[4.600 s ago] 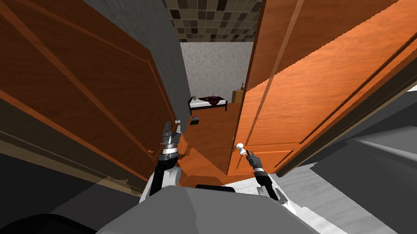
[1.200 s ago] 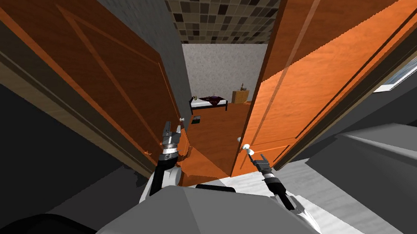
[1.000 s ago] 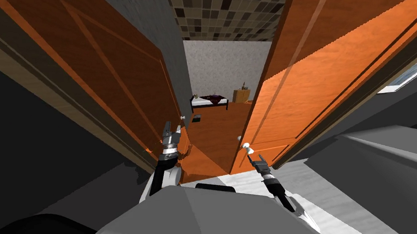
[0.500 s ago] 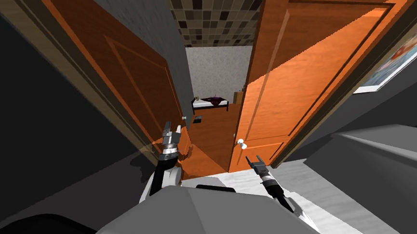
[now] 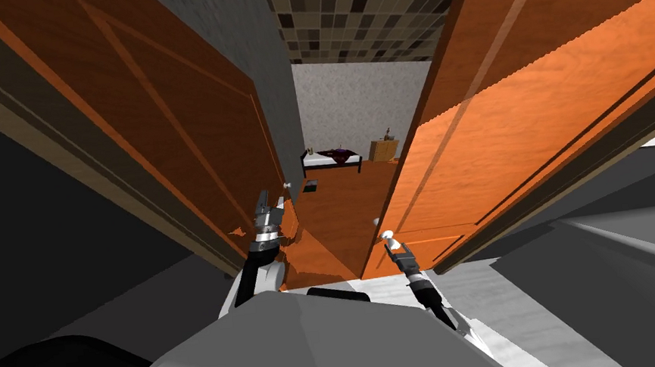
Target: Push the door open
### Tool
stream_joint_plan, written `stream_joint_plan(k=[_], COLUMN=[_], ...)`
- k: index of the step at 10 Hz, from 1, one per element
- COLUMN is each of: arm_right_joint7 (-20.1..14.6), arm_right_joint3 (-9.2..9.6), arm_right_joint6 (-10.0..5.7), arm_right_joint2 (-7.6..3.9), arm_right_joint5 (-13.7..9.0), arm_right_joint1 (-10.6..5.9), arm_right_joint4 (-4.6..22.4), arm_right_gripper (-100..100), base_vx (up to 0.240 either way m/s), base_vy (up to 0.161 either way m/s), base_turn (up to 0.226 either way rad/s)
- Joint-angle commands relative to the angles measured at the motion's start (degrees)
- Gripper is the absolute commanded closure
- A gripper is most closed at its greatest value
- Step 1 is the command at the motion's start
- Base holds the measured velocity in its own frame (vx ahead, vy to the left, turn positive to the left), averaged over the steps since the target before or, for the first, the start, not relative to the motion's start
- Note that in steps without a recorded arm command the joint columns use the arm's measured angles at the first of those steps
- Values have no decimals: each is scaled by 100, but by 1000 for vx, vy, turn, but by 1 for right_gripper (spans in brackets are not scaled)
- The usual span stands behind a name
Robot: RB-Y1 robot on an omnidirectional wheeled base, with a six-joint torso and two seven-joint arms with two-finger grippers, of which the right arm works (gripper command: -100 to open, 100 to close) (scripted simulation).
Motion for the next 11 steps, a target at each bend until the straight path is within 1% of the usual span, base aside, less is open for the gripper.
stream_joint_plan(k=[1, 2, 7, 8, 10, 11], arm_right_joint7=[0, 0, 0, -224, -414, -572], arm_right_joint3=[0, 0, 0, 31, 52, 71], arm_right_joint6=[0, 0, 0, 27, 33, 39], arm_right_joint2=[0, 0, 0, 20, 32, 43], arm_right_joint5=[0, 0, 0, -42, -82, -117], arm_right_joint1=[0, 0, 0, -46, -63, -77], arm_right_joint4=[0, 0, 0, 8, 20, 30], arm_right_gripper=[-100, 100, 100, 100, 100, 100], base_vx=[89, -8, -9, 26, 31, 24], base_vy=[-2, 2, 0, -4, 0, 2], base_turn=[8, 5, 6, -17, -21, -35])
